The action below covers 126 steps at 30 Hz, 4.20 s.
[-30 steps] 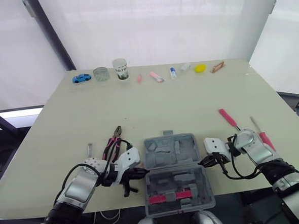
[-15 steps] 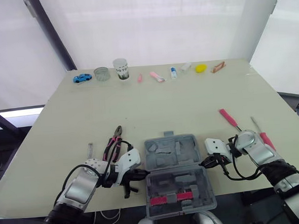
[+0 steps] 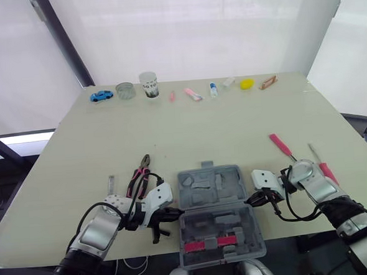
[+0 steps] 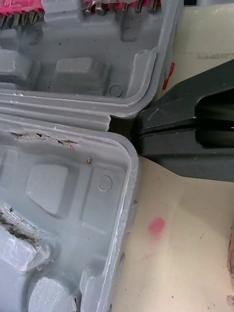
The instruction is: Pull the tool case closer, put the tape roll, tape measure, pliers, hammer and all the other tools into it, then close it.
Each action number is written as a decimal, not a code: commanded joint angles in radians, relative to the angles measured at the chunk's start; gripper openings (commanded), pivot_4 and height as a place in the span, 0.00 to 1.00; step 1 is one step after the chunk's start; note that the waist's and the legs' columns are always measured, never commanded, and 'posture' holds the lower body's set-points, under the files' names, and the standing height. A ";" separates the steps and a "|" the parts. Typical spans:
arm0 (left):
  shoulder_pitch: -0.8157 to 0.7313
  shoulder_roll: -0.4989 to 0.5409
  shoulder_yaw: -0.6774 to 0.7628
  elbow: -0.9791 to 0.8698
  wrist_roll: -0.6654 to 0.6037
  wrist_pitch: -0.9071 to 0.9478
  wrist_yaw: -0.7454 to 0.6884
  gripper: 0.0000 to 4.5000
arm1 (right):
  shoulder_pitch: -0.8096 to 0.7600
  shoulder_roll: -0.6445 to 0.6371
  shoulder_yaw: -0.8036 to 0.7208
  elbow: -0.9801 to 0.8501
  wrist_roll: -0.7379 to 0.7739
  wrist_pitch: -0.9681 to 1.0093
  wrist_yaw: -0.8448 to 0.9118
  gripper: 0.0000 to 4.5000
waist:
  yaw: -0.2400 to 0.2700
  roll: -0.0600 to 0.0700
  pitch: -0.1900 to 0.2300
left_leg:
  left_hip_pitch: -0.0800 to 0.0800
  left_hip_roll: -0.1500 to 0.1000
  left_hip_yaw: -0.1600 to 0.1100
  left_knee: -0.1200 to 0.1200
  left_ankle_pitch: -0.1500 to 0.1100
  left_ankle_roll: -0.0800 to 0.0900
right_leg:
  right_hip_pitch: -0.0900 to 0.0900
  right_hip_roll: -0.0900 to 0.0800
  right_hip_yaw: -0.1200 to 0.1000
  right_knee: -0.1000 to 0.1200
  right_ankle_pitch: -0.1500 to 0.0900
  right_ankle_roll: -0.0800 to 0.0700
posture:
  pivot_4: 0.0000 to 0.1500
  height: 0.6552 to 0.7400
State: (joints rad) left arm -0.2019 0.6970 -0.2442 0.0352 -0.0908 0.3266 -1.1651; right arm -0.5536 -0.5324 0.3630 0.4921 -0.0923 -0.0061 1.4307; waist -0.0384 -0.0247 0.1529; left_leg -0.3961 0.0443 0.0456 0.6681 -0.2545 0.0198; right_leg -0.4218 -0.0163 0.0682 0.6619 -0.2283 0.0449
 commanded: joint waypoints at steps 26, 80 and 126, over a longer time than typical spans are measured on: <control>0.207 -0.198 0.467 -0.201 -0.362 -0.068 0.323 0.00 | 0.251 0.034 -0.466 -0.368 0.441 0.173 -0.363 0.00 | 0.000 -0.001 0.002 | -0.001 0.001 -0.001 0.000 0.000 0.000 | 0.000 -0.001 -0.001 0.000 0.000 0.000 | 1.00 1.00; 0.355 -0.039 0.625 -0.345 -0.655 -0.022 0.048 1.00 | 0.365 -0.372 -0.448 -0.691 0.408 0.352 -0.373 1.00 | -0.001 -0.002 0.004 | -0.004 0.001 0.004 -0.001 -0.002 0.002 | -0.005 -0.001 0.002 -0.003 -0.004 -0.003 | 1.00 1.00; 0.433 -0.005 0.669 -0.314 -0.736 -0.063 -0.220 1.00 | -0.105 -0.302 0.129 -0.379 -0.030 0.537 -0.223 0.62 | -0.001 -0.004 0.006 | -0.006 0.002 0.005 0.000 -0.002 0.002 | -0.008 -0.001 0.001 -0.002 -0.004 -0.004 | 1.00 1.00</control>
State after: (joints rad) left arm 0.2340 0.6830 0.4213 -0.2738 -0.8256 0.2773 -1.3758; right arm -0.6380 -0.8325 0.4952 0.1031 -0.0955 0.5263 1.2073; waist -0.0395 -0.0285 0.1591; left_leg -0.4023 0.0463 0.0502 0.6681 -0.2564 0.0219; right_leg -0.4300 -0.0171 0.0695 0.6603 -0.2321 0.0411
